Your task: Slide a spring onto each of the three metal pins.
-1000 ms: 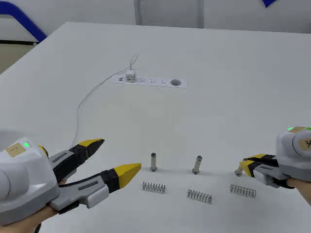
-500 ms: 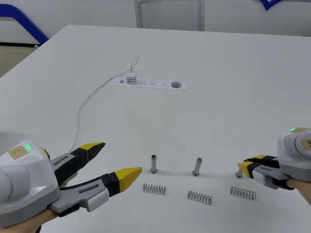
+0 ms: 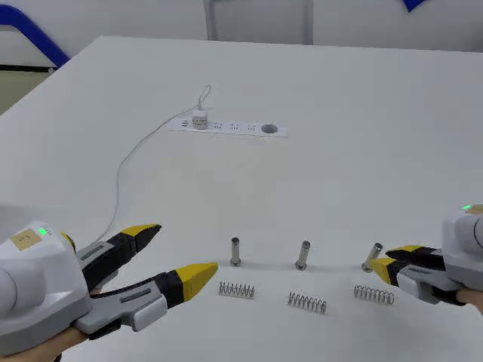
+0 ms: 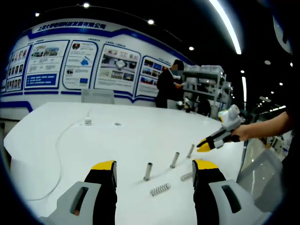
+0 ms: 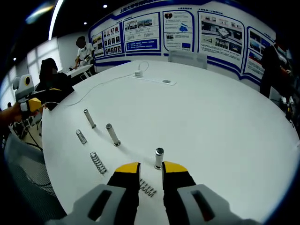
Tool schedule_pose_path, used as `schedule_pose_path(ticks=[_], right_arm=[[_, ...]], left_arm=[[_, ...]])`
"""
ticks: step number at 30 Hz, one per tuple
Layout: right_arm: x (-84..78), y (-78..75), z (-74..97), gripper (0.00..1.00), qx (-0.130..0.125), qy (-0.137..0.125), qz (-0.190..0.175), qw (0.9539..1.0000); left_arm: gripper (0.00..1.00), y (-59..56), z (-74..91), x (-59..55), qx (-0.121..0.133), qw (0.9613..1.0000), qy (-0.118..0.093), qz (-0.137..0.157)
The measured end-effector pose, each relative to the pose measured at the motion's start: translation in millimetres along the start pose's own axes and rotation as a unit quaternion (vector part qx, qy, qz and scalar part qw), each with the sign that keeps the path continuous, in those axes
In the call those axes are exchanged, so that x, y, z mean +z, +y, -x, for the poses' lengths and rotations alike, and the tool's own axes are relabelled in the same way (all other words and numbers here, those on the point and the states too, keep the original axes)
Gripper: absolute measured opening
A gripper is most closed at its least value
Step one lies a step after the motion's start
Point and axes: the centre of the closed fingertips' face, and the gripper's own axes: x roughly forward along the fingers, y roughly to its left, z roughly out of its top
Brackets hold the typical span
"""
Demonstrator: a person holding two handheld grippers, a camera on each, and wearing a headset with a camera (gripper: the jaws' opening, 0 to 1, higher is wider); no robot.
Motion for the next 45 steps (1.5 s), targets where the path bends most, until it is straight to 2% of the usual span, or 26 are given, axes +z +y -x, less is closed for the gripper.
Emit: schedule_pose_path(ticks=[4, 6, 9, 12, 21, 24, 25, 26, 27, 36, 41, 43, 45], right_arm=[[-12.3, 7.3, 1.7, 0.20, 0.017, 0.010, 0.006, 0.9998], [-19.5, 10.5, 1.0, 0.21, 0.032, 0.021, 0.027, 0.9989], [-27.9, 16.1, -1.8, 0.22, 0.055, 0.041, 0.075, 0.9948], [-30.0, 20.1, -4.7, 0.22, 0.070, 0.049, 0.112, 0.9901], [-43.8, 13.5, -17.7, 0.23, 0.088, 0.079, 0.149, 0.9817], [-49.3, 11.3, -19.1, 0.23, 0.101, 0.087, 0.147, 0.9802], [-47.6, 13.7, -19.0, 0.22, 0.109, 0.079, 0.131, 0.9823], [-50.7, 13.5, -17.7, 0.22, 0.116, 0.087, 0.113, 0.9830], [-47.3, 13.8, -18.1, 0.22, 0.117, 0.077, 0.103, 0.9848], [-51.3, 11.3, -11.7, 0.19, 0.122, 0.082, 0.121, 0.9818], [-52.6, 15.3, -10.7, 0.15, 0.125, 0.086, 0.127, 0.9802], [-53.3, 15.1, -10.4, 0.14, 0.115, 0.088, 0.136, 0.9800], [-54.0, 16.6, -9.7, 0.12, 0.113, 0.090, 0.129, 0.9811]], left_arm=[[0.67, 0.6, -0.3, -0.6, 0.002, 1.0000, 0.000, 0.002], [0.67, 0.6, -0.5, -1.4, 0.003, 1.0000, 0.001, 0.003], [0.67, 0.4, -1.3, -5.4, 0.002, 1.0000, 0.007, 0.003], [0.67, -0.3, -1.6, -7.4, 0.001, 0.9999, 0.010, 0.004], [0.67, 1.9, 0.0, -9.8, 0.006, 0.9999, 0.015, 0.005], [0.67, 4.6, 1.4, -11.4, 0.011, 0.9998, 0.016, 0.007], [0.67, 5.1, 1.5, -11.6, 0.012, 0.9998, 0.016, 0.008], [0.67, 5.1, 1.3, -11.7, 0.012, 0.9998, 0.016, 0.009], [0.67, 5.0, 1.2, -11.8, 0.012, 0.9998, 0.016, 0.010], [0.66, 2.0, -1.9, -13.2, 0.006, 0.9998, 0.020, 0.008], [0.66, 0.2, -2.6, -12.8, 0.002, 0.9998, 0.020, 0.006], [0.66, -0.3, -2.3, -12.1, 0.000, 0.9998, 0.021, 0.002], [0.66, 1.3, -1.3, -12.5, 0.001, 0.9998, 0.022, 0.000]])
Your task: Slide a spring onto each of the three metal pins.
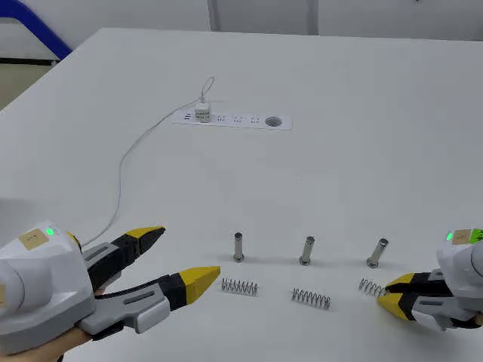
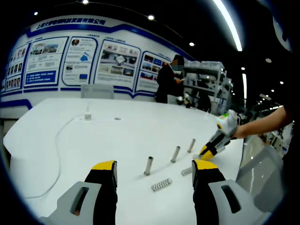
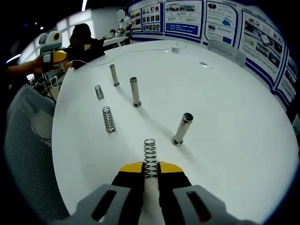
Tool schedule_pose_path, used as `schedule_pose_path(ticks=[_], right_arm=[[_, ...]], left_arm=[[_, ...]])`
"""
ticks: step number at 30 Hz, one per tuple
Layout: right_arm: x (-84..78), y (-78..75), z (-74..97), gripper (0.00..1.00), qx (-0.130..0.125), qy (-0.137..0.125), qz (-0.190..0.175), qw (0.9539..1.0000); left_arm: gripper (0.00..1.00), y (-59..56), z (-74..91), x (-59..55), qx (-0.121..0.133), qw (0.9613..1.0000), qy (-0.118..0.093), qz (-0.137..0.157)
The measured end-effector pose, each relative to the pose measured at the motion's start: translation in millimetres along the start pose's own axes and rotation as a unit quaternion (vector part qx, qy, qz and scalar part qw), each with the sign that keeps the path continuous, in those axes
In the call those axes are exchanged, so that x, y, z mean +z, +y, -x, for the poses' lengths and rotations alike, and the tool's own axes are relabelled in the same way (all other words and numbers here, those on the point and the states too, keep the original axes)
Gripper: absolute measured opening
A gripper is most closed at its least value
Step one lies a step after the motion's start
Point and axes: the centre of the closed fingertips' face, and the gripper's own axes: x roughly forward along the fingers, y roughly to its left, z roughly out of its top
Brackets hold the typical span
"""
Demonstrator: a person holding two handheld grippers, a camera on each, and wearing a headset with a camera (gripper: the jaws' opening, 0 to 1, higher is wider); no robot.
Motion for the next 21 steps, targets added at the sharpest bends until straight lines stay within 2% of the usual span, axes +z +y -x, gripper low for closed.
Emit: schedule_pose_path(ticks=[2, 4, 6, 13, 18, 20, 21], right_arm=[[-0.1, -1.1, 0.1, 0.11, -0.008, -0.001, -0.003, 1.0000], [-1.0, -2.4, -0.2, 0.11, -0.018, -0.001, -0.030, 0.9994], [-1.8, -4.3, -0.1, 0.11, -0.026, 0.003, -0.036, 0.9990], [-0.9, -4.6, 1.6, 0.11, -0.032, 0.014, -0.049, 0.9982], [5.4, 0.1, 9.7, 0.11, -0.032, 0.000, -0.049, 0.9983], [8.7, -0.7, 14.8, 0.11, -0.041, -0.008, -0.046, 0.9981], [13.5, -2.7, 19.2, 0.11, -0.049, -0.019, -0.028, 0.9982]], left_arm=[[0.66, 1.6, 1.1, 0.4, 0.001, 1.0000, -0.001, 0.001], [0.65, 1.9, 0.7, 1.8, 0.002, 1.0000, -0.004, 0.004], [0.65, 0.9, -0.3, 3.9, 0.001, 1.0000, -0.006, 0.004], [0.65, -10.3, -6.6, 11.5, -0.019, 0.9997, -0.011, -0.007], [0.64, -15.4, -9.0, 13.6, -0.029, 0.9995, -0.011, -0.010], [0.64, -19.3, -10.7, 15.2, -0.034, 0.9993, -0.012, -0.012], [0.64, -20.3, -11.7, 15.9, -0.037, 0.9991, -0.013, -0.015]])
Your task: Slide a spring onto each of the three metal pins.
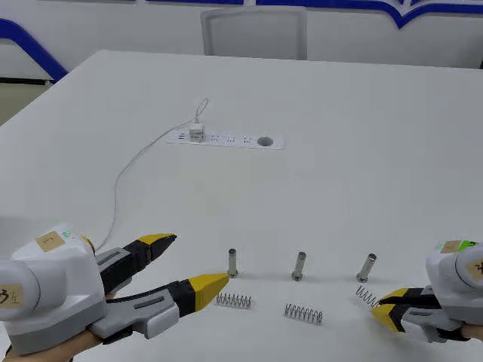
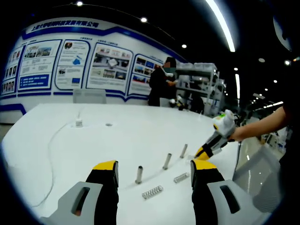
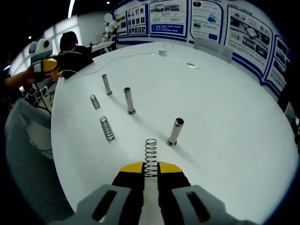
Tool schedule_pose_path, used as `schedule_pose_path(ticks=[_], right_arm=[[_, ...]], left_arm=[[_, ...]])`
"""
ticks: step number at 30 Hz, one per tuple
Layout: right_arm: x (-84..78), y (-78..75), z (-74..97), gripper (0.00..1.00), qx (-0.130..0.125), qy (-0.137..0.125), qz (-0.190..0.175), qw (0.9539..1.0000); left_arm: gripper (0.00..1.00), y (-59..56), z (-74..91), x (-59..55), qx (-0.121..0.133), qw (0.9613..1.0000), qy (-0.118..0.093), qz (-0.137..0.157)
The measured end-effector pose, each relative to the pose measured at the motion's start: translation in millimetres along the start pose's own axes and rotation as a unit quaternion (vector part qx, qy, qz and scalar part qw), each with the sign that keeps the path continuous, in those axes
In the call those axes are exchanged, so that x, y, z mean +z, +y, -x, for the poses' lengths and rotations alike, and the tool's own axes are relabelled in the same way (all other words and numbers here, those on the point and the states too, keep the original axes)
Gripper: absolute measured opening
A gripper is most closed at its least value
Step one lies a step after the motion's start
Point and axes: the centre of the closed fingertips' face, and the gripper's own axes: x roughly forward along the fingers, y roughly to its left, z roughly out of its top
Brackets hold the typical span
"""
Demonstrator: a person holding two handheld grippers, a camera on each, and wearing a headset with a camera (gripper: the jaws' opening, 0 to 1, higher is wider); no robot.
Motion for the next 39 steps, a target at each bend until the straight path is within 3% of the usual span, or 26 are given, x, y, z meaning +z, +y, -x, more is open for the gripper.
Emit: schedule_pose_path(ticks=[7, 12, 17, 22, 24, 27, 39], right_arm=[[23.9, 4.4, 22.6, 0.10, -0.003, -0.027, 0.030, 0.9992], [46.2, 14.6, 34.5, 0.10, 0.001, -0.047, 0.061, 0.9971], [62.3, 31.0, 40.9, 0.11, 0.013, -0.062, 0.082, 0.9946], [70.5, 46.2, 44.6, 0.10, 0.027, -0.072, 0.100, 0.9920], [74.8, 55.2, 48.3, 0.10, 0.032, -0.073, 0.136, 0.9875], [79.9, 68.3, 53.6, 0.10, 0.044, -0.075, 0.140, 0.9863], [92.5, 106.2, 63.3, 0.10, 0.096, -0.090, 0.217, 0.9673]], left_arm=[[0.63, -8.7, -7.0, 5.6, -0.021, 0.9997, 0.001, -0.015], [0.61, -22.4, -16.4, 6.6, -0.049, 0.9981, 0.014, -0.035], [0.60, -40.8, -27.6, 8.3, -0.077, 0.9961, 0.014, -0.041], [0.60, -66.5, -37.0, 7.0, -0.122, 0.9917, 0.016, -0.037], [0.58, -71.9, -40.8, 7.7, -0.131, 0.9906, 0.017, -0.036], [0.56, -79.3, -45.9, 5.8, -0.145, 0.9879, 0.025, -0.049], [0.52, -105.2, -53.2, -11.2, -0.203, 0.9715, 0.066, -0.104]])
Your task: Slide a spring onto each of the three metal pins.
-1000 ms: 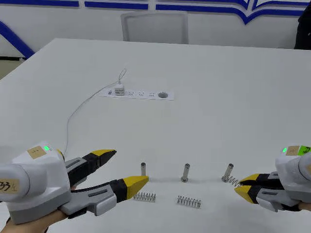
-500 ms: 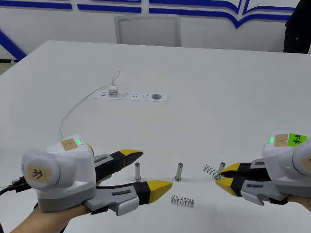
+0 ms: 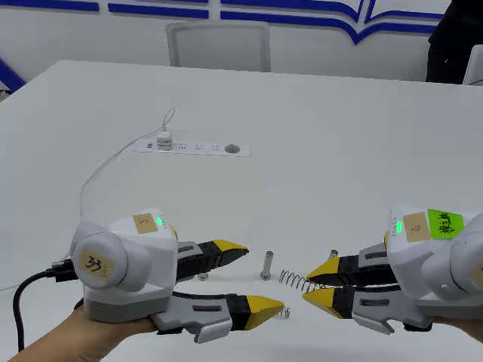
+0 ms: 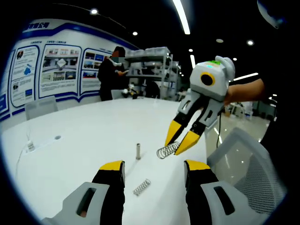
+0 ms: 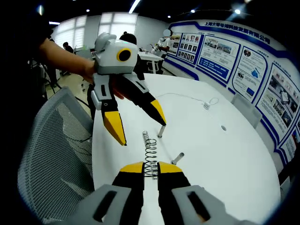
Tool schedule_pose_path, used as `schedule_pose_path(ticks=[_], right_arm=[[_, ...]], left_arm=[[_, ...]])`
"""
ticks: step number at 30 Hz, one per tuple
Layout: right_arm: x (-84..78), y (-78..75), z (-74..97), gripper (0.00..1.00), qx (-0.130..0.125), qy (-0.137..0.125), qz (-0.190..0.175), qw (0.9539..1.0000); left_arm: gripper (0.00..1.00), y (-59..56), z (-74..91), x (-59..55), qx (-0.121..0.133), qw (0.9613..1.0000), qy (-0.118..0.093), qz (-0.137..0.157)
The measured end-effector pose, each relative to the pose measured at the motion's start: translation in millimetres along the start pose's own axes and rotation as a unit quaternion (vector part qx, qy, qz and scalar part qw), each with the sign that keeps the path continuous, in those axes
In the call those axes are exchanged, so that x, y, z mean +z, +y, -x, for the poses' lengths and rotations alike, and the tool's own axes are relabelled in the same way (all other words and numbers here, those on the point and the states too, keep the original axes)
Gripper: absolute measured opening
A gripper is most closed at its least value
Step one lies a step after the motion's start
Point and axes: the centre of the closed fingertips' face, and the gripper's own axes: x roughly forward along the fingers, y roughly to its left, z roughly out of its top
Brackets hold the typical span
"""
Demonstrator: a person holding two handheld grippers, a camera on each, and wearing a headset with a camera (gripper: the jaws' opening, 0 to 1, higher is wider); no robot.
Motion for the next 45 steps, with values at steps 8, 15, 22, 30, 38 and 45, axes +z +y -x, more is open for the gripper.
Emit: schedule_pose_path(ticks=[8, 15, 22, 30, 38, 45], right_arm=[[10.7, 7.6, 0.3, 0.11, 0.026, -0.004, 0.052, 0.9983], [17.6, 14.5, 0.5, 0.11, 0.050, -0.007, 0.085, 0.9951], [18.5, 21.1, -1.1, 0.11, 0.064, 0.001, 0.107, 0.9922], [14.5, 26.0, -3.3, 0.11, 0.074, 0.017, 0.128, 0.9889], [14.9, 29.0, -3.8, 0.11, 0.077, 0.020, 0.147, 0.9859], [17.4, 24.6, -2.2, 0.11, 0.066, 0.019, 0.167, 0.9836]], left_arm=[[0.42, -18.2, -6.6, 1.8, -0.038, 0.9992, 0.000, -0.013], [0.30, -28.8, -8.2, 2.3, -0.063, 0.9978, 0.003, -0.021], [0.22, -35.9, -6.5, 3.6, -0.080, 0.9964, 0.003, -0.028], [0.18, -37.5, -4.8, 1.9, -0.079, 0.9958, 0.006, -0.046], [0.12, -36.8, -3.4, -0.9, -0.075, 0.9940, 0.012, -0.078], [0.10, -36.2, -3.7, 3.2, -0.063, 0.9885, 0.006, -0.137]])
